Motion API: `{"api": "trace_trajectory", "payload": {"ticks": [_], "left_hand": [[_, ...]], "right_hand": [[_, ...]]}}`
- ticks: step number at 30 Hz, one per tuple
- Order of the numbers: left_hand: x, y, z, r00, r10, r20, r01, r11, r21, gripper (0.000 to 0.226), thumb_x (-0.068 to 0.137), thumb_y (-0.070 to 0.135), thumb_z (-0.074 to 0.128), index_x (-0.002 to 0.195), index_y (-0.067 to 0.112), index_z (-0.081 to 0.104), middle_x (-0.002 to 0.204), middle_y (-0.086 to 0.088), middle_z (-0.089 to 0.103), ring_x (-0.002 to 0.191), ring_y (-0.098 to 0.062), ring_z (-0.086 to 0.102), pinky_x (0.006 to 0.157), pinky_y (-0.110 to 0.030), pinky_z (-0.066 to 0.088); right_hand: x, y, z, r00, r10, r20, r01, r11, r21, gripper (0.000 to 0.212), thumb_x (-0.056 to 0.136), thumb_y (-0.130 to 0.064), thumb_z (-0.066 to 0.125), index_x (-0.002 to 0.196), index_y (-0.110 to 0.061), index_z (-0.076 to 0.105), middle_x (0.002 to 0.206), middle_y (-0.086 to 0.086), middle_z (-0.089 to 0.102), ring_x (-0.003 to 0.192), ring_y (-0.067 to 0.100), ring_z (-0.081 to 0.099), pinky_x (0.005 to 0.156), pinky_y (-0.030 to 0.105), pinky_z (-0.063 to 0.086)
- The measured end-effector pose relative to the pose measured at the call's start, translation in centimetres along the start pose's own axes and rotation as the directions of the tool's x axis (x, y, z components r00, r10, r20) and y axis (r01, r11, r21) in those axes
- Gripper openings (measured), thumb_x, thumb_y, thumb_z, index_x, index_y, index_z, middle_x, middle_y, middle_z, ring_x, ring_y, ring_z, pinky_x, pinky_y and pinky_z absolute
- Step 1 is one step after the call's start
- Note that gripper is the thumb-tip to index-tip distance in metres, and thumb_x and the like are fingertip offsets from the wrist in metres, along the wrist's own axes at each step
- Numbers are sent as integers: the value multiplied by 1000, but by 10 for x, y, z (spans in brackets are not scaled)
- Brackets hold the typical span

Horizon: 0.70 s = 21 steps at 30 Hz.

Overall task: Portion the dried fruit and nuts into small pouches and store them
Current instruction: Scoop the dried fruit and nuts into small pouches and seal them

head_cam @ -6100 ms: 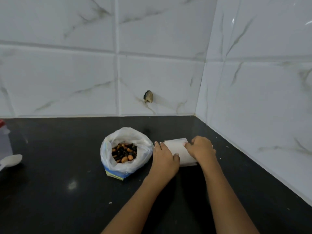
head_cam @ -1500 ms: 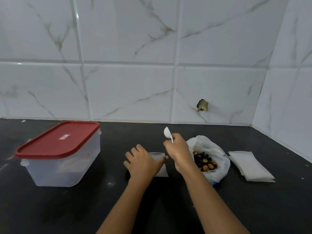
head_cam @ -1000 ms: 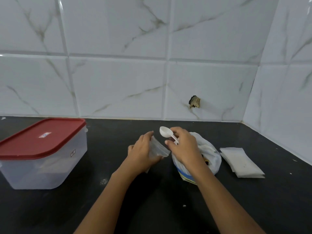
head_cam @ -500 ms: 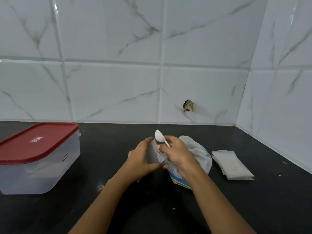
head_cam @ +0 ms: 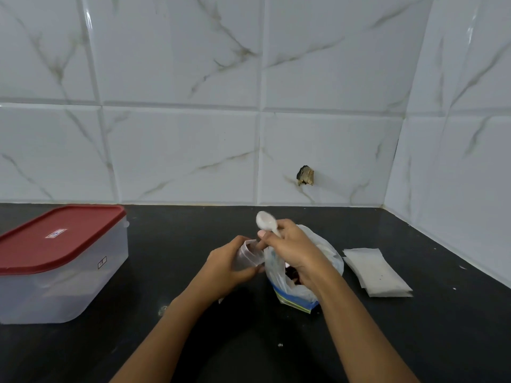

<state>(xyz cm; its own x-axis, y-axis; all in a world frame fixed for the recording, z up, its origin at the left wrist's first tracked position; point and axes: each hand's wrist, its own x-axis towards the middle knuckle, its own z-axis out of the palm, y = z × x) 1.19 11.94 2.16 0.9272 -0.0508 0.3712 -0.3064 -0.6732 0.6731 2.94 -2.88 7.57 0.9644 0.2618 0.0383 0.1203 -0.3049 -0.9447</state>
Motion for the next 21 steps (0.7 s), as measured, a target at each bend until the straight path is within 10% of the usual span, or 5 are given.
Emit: {"api": "trace_trajectory", "payload": {"ticks": [3,8,16,21], "left_hand": [[-1,8,3,998,-62,13,63,998,-26,50,72,47,71,112,34,45,96,23,53,88,5,55,71,-11,45],[-5,19,24,988,-151,12,151,987,-62,79,64,60,71,128,26,40,116,14,51,109,-7,52,90,-28,47],[-5,24,32,975,-219,23,220,972,-83,71,73,47,72,129,19,37,124,1,53,104,-11,52,84,-24,47],[-6,26,31,971,-235,28,237,970,-57,68,75,47,70,127,17,38,116,2,53,98,-11,51,76,-21,44]], "right_hand": [[-2,-4,-26,994,-45,-104,34,994,-107,22,97,-29,43,115,-17,50,94,-4,64,98,13,54,81,29,37],[-10,12,-63,931,-82,-356,-82,903,-423,33,85,-17,62,116,-29,59,96,1,68,90,20,62,70,28,49],[-20,7,-43,953,-94,-289,-224,424,-878,33,90,-9,52,119,-21,59,112,5,59,97,20,55,71,26,40],[-20,11,-24,958,-172,-231,-166,325,-931,23,94,-9,43,108,-10,60,113,8,58,106,20,54,83,27,44]]}}
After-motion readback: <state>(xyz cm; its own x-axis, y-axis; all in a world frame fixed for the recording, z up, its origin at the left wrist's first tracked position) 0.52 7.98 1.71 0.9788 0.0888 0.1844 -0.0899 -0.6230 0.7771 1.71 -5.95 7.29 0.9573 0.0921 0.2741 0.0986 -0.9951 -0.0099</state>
